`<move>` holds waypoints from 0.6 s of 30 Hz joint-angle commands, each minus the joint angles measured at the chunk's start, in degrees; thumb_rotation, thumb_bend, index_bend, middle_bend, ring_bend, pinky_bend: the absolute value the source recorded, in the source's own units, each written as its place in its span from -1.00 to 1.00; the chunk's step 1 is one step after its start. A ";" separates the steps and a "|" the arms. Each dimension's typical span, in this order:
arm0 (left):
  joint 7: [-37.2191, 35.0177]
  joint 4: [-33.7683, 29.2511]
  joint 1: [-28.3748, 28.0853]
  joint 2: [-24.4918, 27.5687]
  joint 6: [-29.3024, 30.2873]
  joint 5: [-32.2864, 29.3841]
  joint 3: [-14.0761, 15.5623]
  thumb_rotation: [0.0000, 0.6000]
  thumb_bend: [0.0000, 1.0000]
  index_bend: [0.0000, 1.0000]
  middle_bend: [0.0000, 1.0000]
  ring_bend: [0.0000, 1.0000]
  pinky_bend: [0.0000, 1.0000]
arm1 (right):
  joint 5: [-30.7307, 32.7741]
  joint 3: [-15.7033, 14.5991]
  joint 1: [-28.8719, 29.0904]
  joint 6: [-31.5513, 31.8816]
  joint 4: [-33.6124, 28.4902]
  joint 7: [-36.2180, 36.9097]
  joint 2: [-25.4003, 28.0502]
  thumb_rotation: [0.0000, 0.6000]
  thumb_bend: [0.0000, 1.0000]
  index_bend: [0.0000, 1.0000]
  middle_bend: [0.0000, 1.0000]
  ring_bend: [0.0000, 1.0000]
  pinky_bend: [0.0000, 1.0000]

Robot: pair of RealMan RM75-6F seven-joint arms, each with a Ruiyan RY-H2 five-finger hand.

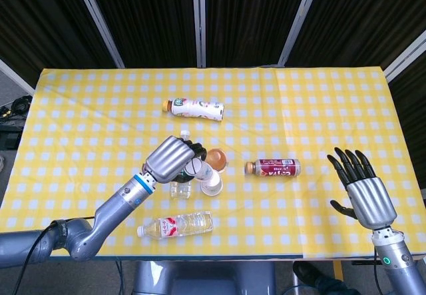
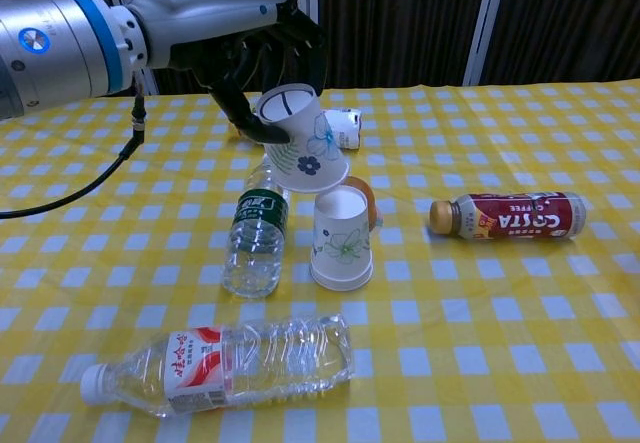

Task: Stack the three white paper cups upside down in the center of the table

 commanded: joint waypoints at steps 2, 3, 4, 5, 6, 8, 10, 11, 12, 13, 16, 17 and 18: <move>2.33 0.34 -2.20 -2.13 -1.28 -1.86 0.15 1.00 -0.46 0.14 -0.05 0.01 0.19 | 0.21 0.34 -0.32 0.33 0.08 0.46 0.29 1.00 -1.00 -1.00 -1.00 -1.00 -1.00; 2.83 0.45 -2.47 -2.40 -1.20 -2.15 0.20 1.00 -0.46 0.14 -0.05 0.01 0.19 | 0.23 0.43 -0.38 0.40 0.06 0.60 0.36 1.00 -1.00 -1.00 -1.00 -1.00 -1.00; 3.24 0.49 -2.66 -2.60 -1.05 -2.45 0.25 1.00 -0.45 0.14 -0.05 0.01 0.19 | 0.22 0.49 -0.42 0.43 0.06 0.70 0.40 1.00 -1.00 -1.00 -1.00 -1.00 -1.00; 3.47 0.49 -2.78 -2.70 -0.96 -2.65 0.27 1.00 -0.46 0.13 -0.05 0.01 0.19 | 0.20 0.54 -0.46 0.47 0.05 0.77 0.44 1.00 -1.00 -1.00 -1.00 -1.00 -1.00; 3.83 0.43 -2.93 -2.79 -0.83 -2.97 0.33 1.00 -0.46 0.13 -0.05 0.01 0.18 | 0.19 0.59 -0.51 0.51 0.05 0.83 0.47 1.00 -1.00 -1.00 -1.00 -1.00 -1.00; 4.24 0.36 -3.07 -2.82 -0.68 -3.28 0.37 1.00 -0.46 0.13 -0.05 0.01 0.17 | 0.17 0.64 -0.55 0.52 0.05 0.85 0.49 1.00 -1.00 -1.00 -1.00 -1.00 -1.00; 5.04 0.18 -3.34 -2.73 -0.40 -3.82 0.49 1.00 -0.46 0.13 -0.05 0.01 0.17 | 0.08 0.70 -0.59 0.47 -0.02 0.89 0.51 1.00 -1.00 -1.00 -1.00 -1.00 -1.00; 5.44 0.10 -3.45 -2.66 -0.26 -4.07 0.56 1.00 -0.46 0.13 -0.05 0.01 0.17 | 0.03 0.73 -0.59 0.41 -0.05 0.92 0.51 1.00 -1.00 -1.00 -1.00 -1.00 -1.00; 5.68 0.07 -3.53 -2.62 -0.19 -4.26 0.61 1.00 -0.46 0.13 -0.05 0.01 0.17 | -0.01 0.75 -0.58 0.37 -0.07 0.93 0.50 1.00 -1.00 -1.00 -1.00 -1.00 -1.00; 5.93 0.02 -3.65 -2.55 -0.18 -4.64 0.69 1.00 -0.46 0.13 -0.05 0.01 0.17 | -0.04 0.79 -0.56 0.29 -0.10 0.93 0.49 1.00 -1.00 -1.00 -1.00 -1.00 -1.00; 6.51 0.05 -4.05 -2.39 -0.39 -6.03 0.94 1.00 -0.46 0.13 -0.05 0.01 0.17 | -0.08 0.89 -0.49 -0.02 -0.12 1.00 0.45 1.00 -1.00 -1.00 -1.00 -1.00 -1.00; 6.63 0.09 -4.15 -2.42 -0.39 -6.23 0.98 1.00 -0.46 0.13 -0.06 0.01 0.17 | -0.08 0.91 -0.49 -0.07 -0.11 0.99 0.45 1.00 -1.00 -1.00 -1.00 -1.00 -1.00; 6.77 0.16 -4.29 -2.48 -0.41 -6.49 1.08 1.00 -0.46 0.12 -0.06 0.01 0.16 | -0.09 0.94 -0.47 -0.15 -0.13 1.00 0.45 1.00 -1.00 -1.00 -1.00 -1.00 -1.00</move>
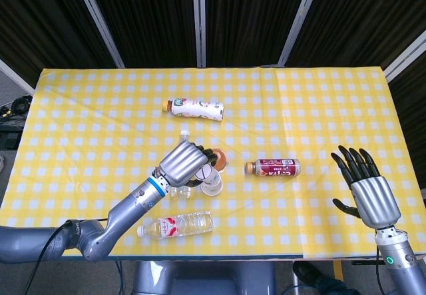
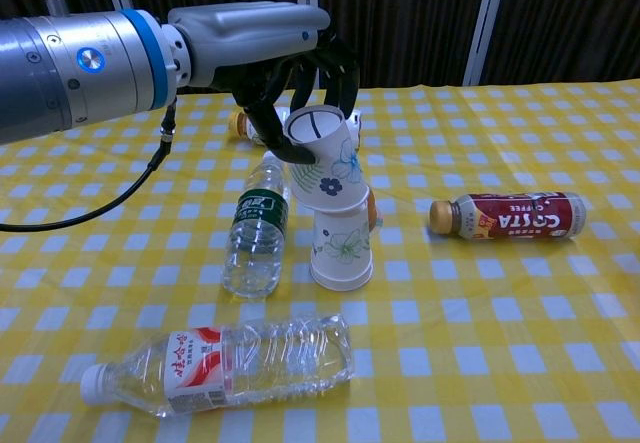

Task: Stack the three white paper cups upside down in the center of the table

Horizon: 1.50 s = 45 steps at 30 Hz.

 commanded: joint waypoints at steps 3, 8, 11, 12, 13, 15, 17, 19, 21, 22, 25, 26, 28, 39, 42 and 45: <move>0.52 0.54 -0.81 -0.45 -0.25 -1.04 0.58 1.00 -0.46 0.11 -0.07 0.01 0.16 | -0.10 0.13 -0.01 -0.17 -0.02 -0.01 0.00 1.00 -1.00 -1.00 -1.00 -1.00 -1.00; 0.76 2.17 -2.12 -1.73 -1.39 -2.74 1.08 1.00 -0.46 0.07 -0.12 -0.03 0.15 | -0.33 0.21 -0.21 -0.08 -0.15 -0.07 0.07 1.00 -1.00 -1.00 -1.00 -1.00 -1.00; 1.08 2.51 -2.60 -1.99 -1.71 -3.52 1.31 1.00 -0.66 -0.04 -0.22 -0.11 0.12 | -0.34 0.27 -0.26 -0.09 -0.16 -0.01 0.10 1.00 -1.00 -1.00 -1.00 -1.00 -1.00; 1.19 2.59 -2.74 -2.07 -1.80 -3.76 1.37 1.00 -0.81 -0.13 -0.29 -0.17 0.09 | -0.34 0.30 -0.27 -0.09 -0.16 0.01 0.11 1.00 -1.00 -1.00 -1.00 -1.00 -1.00; 1.41 2.77 -3.00 -2.21 -1.96 -4.18 1.53 1.00 -0.92 -0.27 -0.39 -0.25 0.05 | -0.34 0.34 -0.29 -0.09 -0.16 0.05 0.13 1.00 -1.00 -1.00 -1.00 -1.00 -1.00; 1.60 3.21 -3.37 -2.64 -2.34 -4.52 1.98 1.00 -1.00 -0.57 -0.59 -0.43 -0.11 | -0.33 0.43 -0.32 -0.08 -0.17 0.13 0.17 1.00 -1.00 -1.00 -1.00 -1.00 -1.00; 1.78 3.51 -3.58 -2.91 -2.29 -4.51 2.34 1.00 -1.00 -0.83 -0.76 -0.62 -0.28 | -0.33 0.47 -0.36 -0.11 -0.17 0.20 0.20 1.00 -1.00 -1.00 -1.00 -1.00 -1.00; 1.76 3.71 -3.69 -3.22 -2.16 -4.60 2.62 1.00 -1.00 -0.98 -0.90 -0.75 -0.39 | -0.34 0.50 -0.39 -0.16 -0.18 0.28 0.24 1.00 -1.00 -1.00 -1.00 -1.00 -1.00; 1.44 4.00 -3.73 -3.61 -1.91 -4.51 2.81 1.00 -1.00 -1.00 -0.97 -0.82 -0.42 | -0.39 0.52 -0.42 -0.20 -0.18 0.30 0.27 1.00 -1.00 -1.00 -1.00 -1.00 -1.00; 1.24 4.16 -3.72 -3.76 -1.76 -4.40 2.85 1.00 -1.00 -1.00 -0.99 -0.84 -0.44 | -0.40 0.53 -0.44 -0.20 -0.20 0.32 0.28 1.00 -1.00 -1.00 -1.00 -1.00 -1.00; 0.72 4.51 -3.48 -3.94 -0.85 -3.65 3.02 1.00 -1.00 -1.00 -1.00 -0.95 -0.57 | -0.39 0.58 -0.51 -0.23 -0.23 0.35 0.33 1.00 -1.00 -1.00 -1.00 -1.00 -1.00; 0.60 4.50 -3.42 -3.91 -0.70 -3.50 3.05 1.00 -1.00 -1.00 -1.00 -0.97 -0.62 | -0.39 0.59 -0.52 -0.24 -0.23 0.34 0.33 1.00 -1.00 -1.00 -1.00 -1.00 -1.00; 0.29 4.49 -3.22 -3.81 -0.29 -3.23 3.08 1.00 -1.00 -1.00 -1.00 -1.00 -0.76 | -0.40 0.60 -0.54 -0.26 -0.24 0.33 0.33 1.00 -1.00 -1.00 -1.00 -1.00 -1.00; -1.13 1.86 5.80 0.07 13.71 0.24 5.73 1.00 -1.00 -1.00 -1.00 -1.00 -1.00 | -0.81 0.47 -0.70 -0.42 -0.30 -0.32 0.19 1.00 -1.00 -1.00 -1.00 -1.00 -1.00; -0.22 -0.35 15.25 2.77 27.61 3.36 9.92 1.00 -1.00 -1.00 -1.00 -1.00 -1.00 | -0.44 0.45 -0.78 -0.80 -0.32 -0.83 0.11 1.00 -1.00 -1.00 -1.00 -1.00 -1.00; -1.99 -1.28 20.21 4.06 33.88 7.67 13.00 1.00 -1.00 -1.00 -1.00 -1.00 -1.00 | 0.06 0.58 -0.79 -1.12 -0.41 -1.00 0.24 1.00 -1.00 -1.00 -1.00 -1.00 -1.00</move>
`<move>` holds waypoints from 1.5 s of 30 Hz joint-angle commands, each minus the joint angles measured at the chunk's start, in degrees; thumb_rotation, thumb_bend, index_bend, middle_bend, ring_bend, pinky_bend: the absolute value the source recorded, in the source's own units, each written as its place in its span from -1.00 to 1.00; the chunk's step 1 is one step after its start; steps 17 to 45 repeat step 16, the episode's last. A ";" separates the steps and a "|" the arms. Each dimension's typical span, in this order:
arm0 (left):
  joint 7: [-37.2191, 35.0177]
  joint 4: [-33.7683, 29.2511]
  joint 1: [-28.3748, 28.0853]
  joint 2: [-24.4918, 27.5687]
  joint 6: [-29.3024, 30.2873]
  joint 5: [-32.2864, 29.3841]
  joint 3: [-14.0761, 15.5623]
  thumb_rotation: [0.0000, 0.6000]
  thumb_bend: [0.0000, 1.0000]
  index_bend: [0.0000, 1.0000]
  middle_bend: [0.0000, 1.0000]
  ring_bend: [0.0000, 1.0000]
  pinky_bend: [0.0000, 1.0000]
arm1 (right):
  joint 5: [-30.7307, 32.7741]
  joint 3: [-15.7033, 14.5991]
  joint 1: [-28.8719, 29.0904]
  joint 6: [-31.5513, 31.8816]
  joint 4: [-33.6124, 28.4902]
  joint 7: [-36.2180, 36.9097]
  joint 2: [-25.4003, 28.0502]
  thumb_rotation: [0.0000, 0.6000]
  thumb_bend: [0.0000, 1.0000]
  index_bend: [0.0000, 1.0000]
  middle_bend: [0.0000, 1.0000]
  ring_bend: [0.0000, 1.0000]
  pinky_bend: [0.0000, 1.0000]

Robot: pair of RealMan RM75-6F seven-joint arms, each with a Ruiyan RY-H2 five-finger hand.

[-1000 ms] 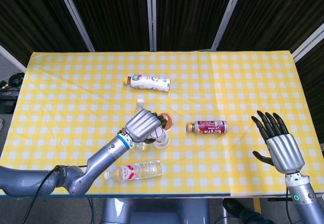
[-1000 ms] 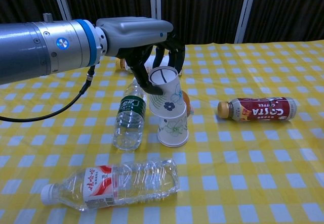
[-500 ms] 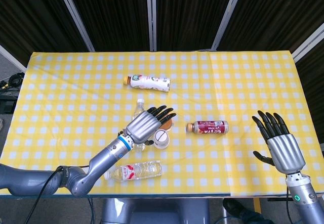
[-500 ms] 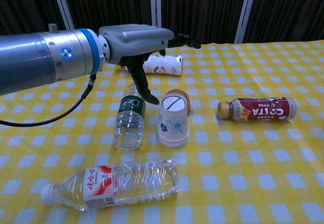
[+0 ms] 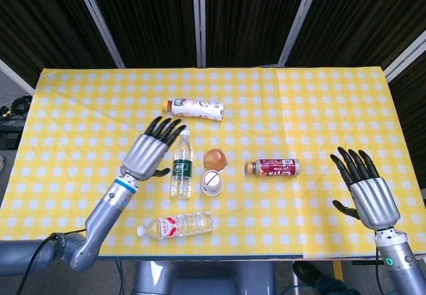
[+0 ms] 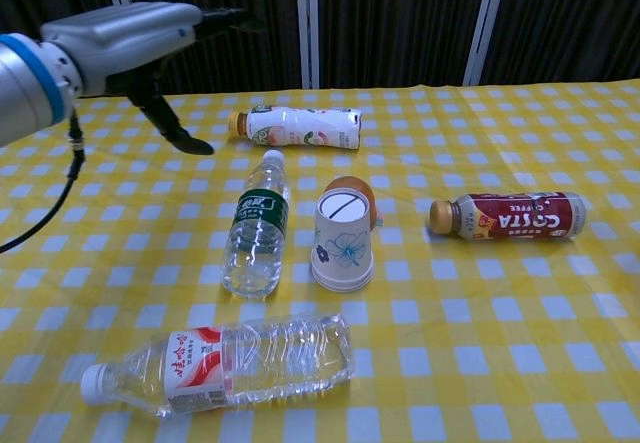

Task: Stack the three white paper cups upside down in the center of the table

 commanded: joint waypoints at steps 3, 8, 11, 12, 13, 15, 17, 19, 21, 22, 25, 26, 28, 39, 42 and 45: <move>-3.14 -2.77 15.81 5.91 18.43 9.28 9.06 1.00 -1.00 -1.00 -1.00 -1.00 -1.00 | 0.80 0.29 -0.04 -0.42 -0.03 -0.15 0.25 1.00 -1.00 -1.00 -1.00 -1.00 -1.00; -10.65 -3.92 25.41 11.65 24.09 11.91 15.23 1.00 -1.00 -1.00 -1.00 -1.00 -1.00 | 1.68 0.37 -0.30 -0.89 -0.67 -1.22 1.22 1.00 -1.00 -1.00 -1.00 -1.00 -1.00; -13.90 -3.26 28.71 12.72 25.52 12.20 16.29 1.00 -1.00 -1.00 -1.00 -1.00 -1.00 | 1.77 0.47 -0.41 -0.81 -1.22 -1.90 1.54 1.00 -1.00 -1.00 -1.00 -1.00 -1.00; -14.68 -2.80 29.50 13.04 25.76 12.55 16.46 1.00 -1.00 -1.00 -1.00 -1.00 -1.00 | 1.71 0.46 -0.44 -0.79 -1.37 -2.09 1.56 1.00 -1.00 -1.00 -1.00 -1.00 -1.00; -15.09 -2.48 29.94 13.23 25.86 12.73 16.47 1.00 -1.00 -1.00 -1.00 -1.00 -1.00 | 1.67 0.46 -0.46 -0.76 -1.45 -2.22 1.55 1.00 -1.00 -1.00 -1.00 -1.00 -1.00; -15.95 -1.74 30.79 13.64 25.88 13.07 16.28 1.00 -1.00 -1.00 -1.00 -1.00 -1.00 | 1.54 0.47 -0.49 -0.66 -1.58 -2.53 1.48 1.00 -1.00 -1.00 -1.00 -1.00 -1.00; -16.34 -1.49 31.06 13.79 25.79 13.15 16.16 1.00 -1.00 -1.00 -1.00 -1.00 -1.00 | 1.49 0.48 -0.50 -0.62 -1.63 -2.65 1.45 1.00 -1.00 -1.00 -1.00 -1.00 -1.00; -16.34 -1.49 31.06 13.79 25.79 13.15 16.16 1.00 -1.00 -1.00 -1.00 -1.00 -1.00 | 1.49 0.48 -0.50 -0.62 -1.63 -2.65 1.45 1.00 -1.00 -1.00 -1.00 -1.00 -1.00; -16.34 -1.49 31.06 13.79 25.79 13.15 16.16 1.00 -1.00 -1.00 -1.00 -1.00 -1.00 | 1.49 0.48 -0.50 -0.62 -1.63 -2.65 1.45 1.00 -1.00 -1.00 -1.00 -1.00 -1.00; -16.34 -1.49 31.06 13.79 25.79 13.15 16.16 1.00 -1.00 -1.00 -1.00 -1.00 -1.00 | 1.49 0.48 -0.50 -0.62 -1.63 -2.65 1.45 1.00 -1.00 -1.00 -1.00 -1.00 -1.00; -16.34 -1.49 31.06 13.79 25.79 13.15 16.16 1.00 -1.00 -1.00 -1.00 -1.00 -1.00 | 1.49 0.48 -0.50 -0.62 -1.63 -2.65 1.45 1.00 -1.00 -1.00 -1.00 -1.00 -1.00; -16.34 -1.49 31.06 13.79 25.79 13.15 16.16 1.00 -1.00 -1.00 -1.00 -1.00 -1.00 | 1.49 0.48 -0.50 -0.62 -1.63 -2.65 1.45 1.00 -1.00 -1.00 -1.00 -1.00 -1.00; -16.34 -1.49 31.06 13.79 25.79 13.15 16.16 1.00 -1.00 -1.00 -1.00 -1.00 -1.00 | 1.49 0.48 -0.50 -0.62 -1.63 -2.65 1.45 1.00 -1.00 -1.00 -1.00 -1.00 -1.00; -16.34 -1.49 31.06 13.79 25.79 13.15 16.16 1.00 -1.00 -1.00 -1.00 -1.00 -1.00 | 1.49 0.48 -0.50 -0.62 -1.63 -2.65 1.45 1.00 -1.00 -1.00 -1.00 -1.00 -1.00; -16.34 -1.49 31.06 13.79 25.79 13.15 16.16 1.00 -1.00 -1.00 -1.00 -1.00 -1.00 | 1.49 0.48 -0.50 -0.62 -1.63 -2.65 1.45 1.00 -1.00 -1.00 -1.00 -1.00 -1.00; -16.34 -1.49 31.06 13.79 25.79 13.15 16.16 1.00 -1.00 -1.00 -1.00 -1.00 -1.00 | 1.49 0.48 -0.50 -0.62 -1.63 -2.65 1.45 1.00 -1.00 -1.00 -1.00 -1.00 -1.00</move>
